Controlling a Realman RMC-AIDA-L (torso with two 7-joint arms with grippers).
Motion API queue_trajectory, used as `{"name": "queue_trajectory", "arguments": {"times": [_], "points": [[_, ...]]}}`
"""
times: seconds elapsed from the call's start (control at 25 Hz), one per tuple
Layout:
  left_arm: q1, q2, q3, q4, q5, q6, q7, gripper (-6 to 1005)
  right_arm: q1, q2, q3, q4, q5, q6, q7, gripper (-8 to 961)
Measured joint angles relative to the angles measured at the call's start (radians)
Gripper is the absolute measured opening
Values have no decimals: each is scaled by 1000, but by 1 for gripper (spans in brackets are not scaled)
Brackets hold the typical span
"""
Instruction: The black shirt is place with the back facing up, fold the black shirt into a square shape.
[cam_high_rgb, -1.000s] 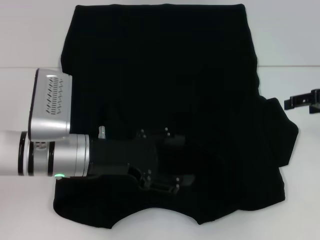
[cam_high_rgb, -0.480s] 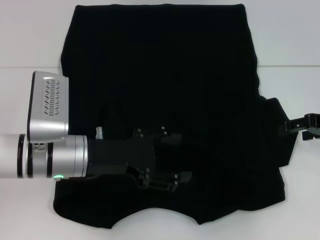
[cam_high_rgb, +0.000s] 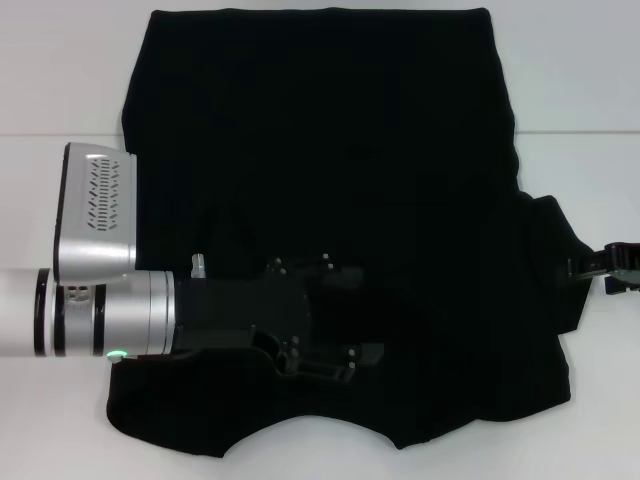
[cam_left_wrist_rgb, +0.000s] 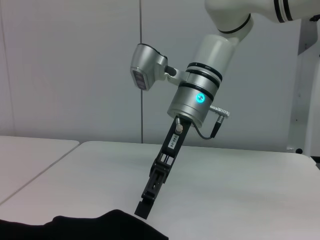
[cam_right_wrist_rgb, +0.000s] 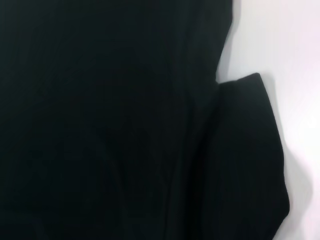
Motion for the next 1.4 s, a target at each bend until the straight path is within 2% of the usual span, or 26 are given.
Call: {"name": "queue_trajectory", "arguments": {"times": [0.44, 0.76, 1.2, 1.4], "points": [[-3, 0, -9, 0, -1, -4, -2, 886, 20, 8, -10, 60, 0, 93, -8, 890], [-4, 0, -12, 0, -1, -4, -4, 886, 29, 10, -30, 70, 0, 127, -8, 851], [0, 1, -31, 0, -2, 2, -4, 886, 30, 23, -94, 75, 0, 176, -4, 639], [1, 1, -36, 0, -2, 6, -4, 885, 31, 25, -107, 70, 0, 182, -1, 395]]}}
